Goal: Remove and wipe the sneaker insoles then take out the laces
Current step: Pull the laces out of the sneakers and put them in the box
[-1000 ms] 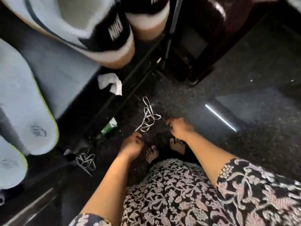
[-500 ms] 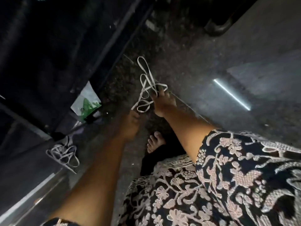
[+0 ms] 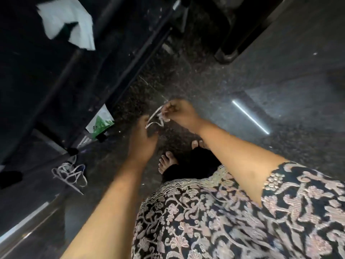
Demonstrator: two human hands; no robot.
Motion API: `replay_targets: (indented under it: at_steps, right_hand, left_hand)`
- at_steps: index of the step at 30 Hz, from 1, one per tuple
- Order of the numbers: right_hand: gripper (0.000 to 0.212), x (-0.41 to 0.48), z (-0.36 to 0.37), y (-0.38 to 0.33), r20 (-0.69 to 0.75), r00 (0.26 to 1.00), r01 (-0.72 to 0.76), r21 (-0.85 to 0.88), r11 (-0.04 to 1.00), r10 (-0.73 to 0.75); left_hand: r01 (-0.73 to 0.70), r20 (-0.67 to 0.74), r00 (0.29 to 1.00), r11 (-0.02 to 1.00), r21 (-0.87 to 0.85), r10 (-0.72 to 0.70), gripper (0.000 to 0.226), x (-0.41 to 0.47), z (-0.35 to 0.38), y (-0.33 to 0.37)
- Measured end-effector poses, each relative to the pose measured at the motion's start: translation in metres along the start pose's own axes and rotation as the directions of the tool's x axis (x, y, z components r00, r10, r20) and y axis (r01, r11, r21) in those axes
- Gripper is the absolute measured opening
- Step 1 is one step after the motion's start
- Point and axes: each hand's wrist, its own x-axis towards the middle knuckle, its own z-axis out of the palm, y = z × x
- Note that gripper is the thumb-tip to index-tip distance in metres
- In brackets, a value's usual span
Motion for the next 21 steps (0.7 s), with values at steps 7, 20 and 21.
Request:
replay_targets:
  at_steps: [7,20,21]
  right_hand:
    - [0.009,-0.145,-0.053,-0.157,0.189,0.972,0.141,-0.010,0.990,-0.137]
    - [0.018,-0.372,-0.105,-0.447,0.313,0.827,0.559,-0.358,0.748,-0.468]
    - [0.018,-0.383,-0.106,-0.460,0.283,0.819,0.573,-0.369,0.732,-0.498]
  left_hand:
    - [-0.133,0.116,0.981,0.973,-0.190,0.157,0.051,-0.082,-0.061,0.137]
    - [-0.488,-0.213,0.869,0.702,-0.518,0.447,0.030,-0.287,-0.283,0.344]
    - [-0.483,-0.221,0.871,0.682,-0.549,0.439,0.033,-0.298,-0.299,0.354]
